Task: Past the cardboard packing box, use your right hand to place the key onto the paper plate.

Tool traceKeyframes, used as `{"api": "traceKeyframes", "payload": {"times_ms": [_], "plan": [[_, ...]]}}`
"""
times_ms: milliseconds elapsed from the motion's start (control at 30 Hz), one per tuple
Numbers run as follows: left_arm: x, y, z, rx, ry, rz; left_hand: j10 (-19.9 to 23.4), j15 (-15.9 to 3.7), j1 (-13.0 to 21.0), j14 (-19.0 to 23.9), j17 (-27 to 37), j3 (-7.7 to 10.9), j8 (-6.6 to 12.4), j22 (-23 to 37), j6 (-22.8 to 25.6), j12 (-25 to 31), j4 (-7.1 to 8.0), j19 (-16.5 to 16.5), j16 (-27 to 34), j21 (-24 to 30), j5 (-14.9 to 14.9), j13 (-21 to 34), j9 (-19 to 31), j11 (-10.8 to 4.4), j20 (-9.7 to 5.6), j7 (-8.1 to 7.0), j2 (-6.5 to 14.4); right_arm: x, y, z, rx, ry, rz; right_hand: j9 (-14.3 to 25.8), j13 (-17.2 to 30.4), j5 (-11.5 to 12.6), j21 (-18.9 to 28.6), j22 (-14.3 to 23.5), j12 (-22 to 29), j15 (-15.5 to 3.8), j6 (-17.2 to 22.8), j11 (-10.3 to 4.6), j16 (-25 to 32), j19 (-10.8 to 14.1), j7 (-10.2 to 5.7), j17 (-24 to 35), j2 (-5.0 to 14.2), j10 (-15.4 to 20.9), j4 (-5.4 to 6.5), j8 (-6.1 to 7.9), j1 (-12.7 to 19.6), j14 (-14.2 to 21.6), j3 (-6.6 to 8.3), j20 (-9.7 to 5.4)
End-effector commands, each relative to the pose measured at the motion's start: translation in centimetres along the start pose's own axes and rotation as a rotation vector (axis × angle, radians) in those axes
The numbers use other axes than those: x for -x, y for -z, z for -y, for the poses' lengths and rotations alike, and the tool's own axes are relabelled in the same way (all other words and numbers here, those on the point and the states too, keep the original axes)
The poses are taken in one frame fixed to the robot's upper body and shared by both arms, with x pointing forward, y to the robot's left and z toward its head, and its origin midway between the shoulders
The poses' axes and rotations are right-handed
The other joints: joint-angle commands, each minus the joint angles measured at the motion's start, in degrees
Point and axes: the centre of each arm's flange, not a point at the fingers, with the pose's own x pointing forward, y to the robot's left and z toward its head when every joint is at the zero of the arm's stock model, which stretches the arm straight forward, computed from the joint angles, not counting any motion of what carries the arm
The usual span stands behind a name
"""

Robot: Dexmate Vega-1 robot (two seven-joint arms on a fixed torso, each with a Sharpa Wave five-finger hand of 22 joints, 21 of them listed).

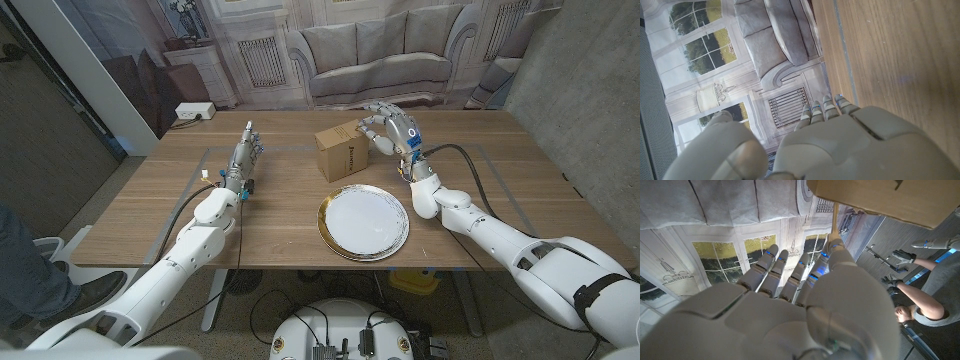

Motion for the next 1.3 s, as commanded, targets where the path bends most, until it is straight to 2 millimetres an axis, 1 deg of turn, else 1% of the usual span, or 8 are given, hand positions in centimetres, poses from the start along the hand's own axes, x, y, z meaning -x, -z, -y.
{"api": "traceKeyframes", "payload": {"times_ms": [33,667,1033,1300], "plan": [[-0.3,-0.3,0.0,-0.002,0.006,0.007,0.3,0.10,0.1,0.0,0.1,-0.17,-0.17,0.1,0.3,-0.2,0.14,-0.3,0.0,0.1,-0.1,0.3,0.1,0.06,0.11,0.41,0.3,0.1,-0.2,0.6,0.011,0.013,0.001,0.2,0.1,0.0,0.5,0.2,0.2,-8.62,0.5,-0.09,0.3,0.7,0.07,0.2,0.01,0.5,0.14,0.30,0.4,0.6,-0.13,-6.11],[0.0,-0.7,-0.3,-0.011,0.006,0.007,0.3,0.03,0.2,-0.1,0.1,-0.32,-0.16,0.1,0.4,-0.2,0.13,-0.3,0.0,0.1,-0.1,0.3,0.1,-0.05,0.09,0.44,0.4,0.2,-1.0,1.5,0.015,0.023,0.013,-0.2,0.1,-0.1,0.5,0.2,0.2,-8.62,0.7,-0.10,0.2,0.8,0.07,0.2,0.00,0.8,0.12,0.20,0.4,0.8,-0.30,-6.05],[0.5,-1.0,-0.9,-0.014,-0.003,0.012,0.3,0.06,0.2,-0.1,0.1,-0.43,-0.18,0.1,0.3,-0.2,0.13,-0.3,0.0,0.1,-0.1,0.3,0.1,0.02,0.08,0.40,0.5,1.0,-1.6,2.7,0.007,0.021,-0.011,-0.3,0.0,-0.1,0.5,0.2,0.2,-8.62,0.8,-0.10,0.1,0.8,0.07,0.2,0.00,0.9,0.12,0.17,0.5,0.8,-0.38,-5.92],[0.5,-0.8,-0.8,-0.011,0.004,0.010,0.2,0.02,0.2,-0.1,0.1,-0.48,-0.18,0.1,0.4,-0.3,0.13,-0.3,0.0,0.1,-0.1,0.3,0.1,-0.09,0.12,0.39,0.5,1.4,-2.0,3.1,0.001,0.009,-0.017,-0.4,0.0,-0.2,0.5,0.2,0.1,-8.59,0.9,-0.10,0.0,0.8,0.06,0.2,-0.01,0.9,0.13,0.11,0.5,0.7,-0.48,-5.86]]}}
